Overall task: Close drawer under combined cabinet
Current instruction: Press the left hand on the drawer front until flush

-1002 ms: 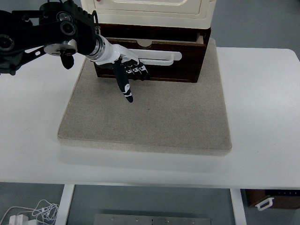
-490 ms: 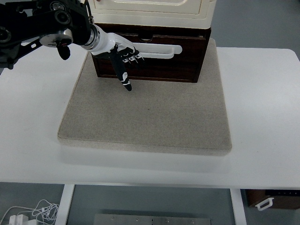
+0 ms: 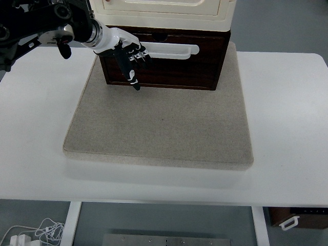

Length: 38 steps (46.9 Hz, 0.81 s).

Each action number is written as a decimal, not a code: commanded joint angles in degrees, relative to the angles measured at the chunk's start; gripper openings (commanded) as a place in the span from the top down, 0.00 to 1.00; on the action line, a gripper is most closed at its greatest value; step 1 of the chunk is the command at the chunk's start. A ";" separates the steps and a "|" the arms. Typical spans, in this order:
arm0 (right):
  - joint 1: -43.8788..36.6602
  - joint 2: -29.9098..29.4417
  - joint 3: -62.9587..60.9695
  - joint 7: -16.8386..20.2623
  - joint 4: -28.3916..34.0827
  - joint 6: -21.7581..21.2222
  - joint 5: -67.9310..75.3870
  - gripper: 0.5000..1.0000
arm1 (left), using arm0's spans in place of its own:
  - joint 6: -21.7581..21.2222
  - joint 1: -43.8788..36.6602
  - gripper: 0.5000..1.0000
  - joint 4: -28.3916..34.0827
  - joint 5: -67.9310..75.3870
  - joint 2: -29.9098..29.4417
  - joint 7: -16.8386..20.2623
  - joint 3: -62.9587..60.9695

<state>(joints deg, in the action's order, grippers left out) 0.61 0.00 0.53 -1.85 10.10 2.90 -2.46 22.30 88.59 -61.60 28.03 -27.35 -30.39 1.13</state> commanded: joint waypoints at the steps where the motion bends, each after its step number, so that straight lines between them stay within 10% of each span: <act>1: 0.00 0.00 0.00 0.00 0.00 0.00 0.00 0.10 | 0.02 0.00 0.01 0.08 0.01 0.02 0.07 0.01; 38: 0.00 0.00 0.00 0.00 0.00 0.00 0.00 0.10 | 2.12 -0.26 0.01 -1.06 -0.25 -0.07 0.69 2.47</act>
<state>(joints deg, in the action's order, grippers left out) 0.61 0.00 0.53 -1.86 10.11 2.90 -2.46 22.64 88.40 -62.15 27.88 -27.44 -29.81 3.31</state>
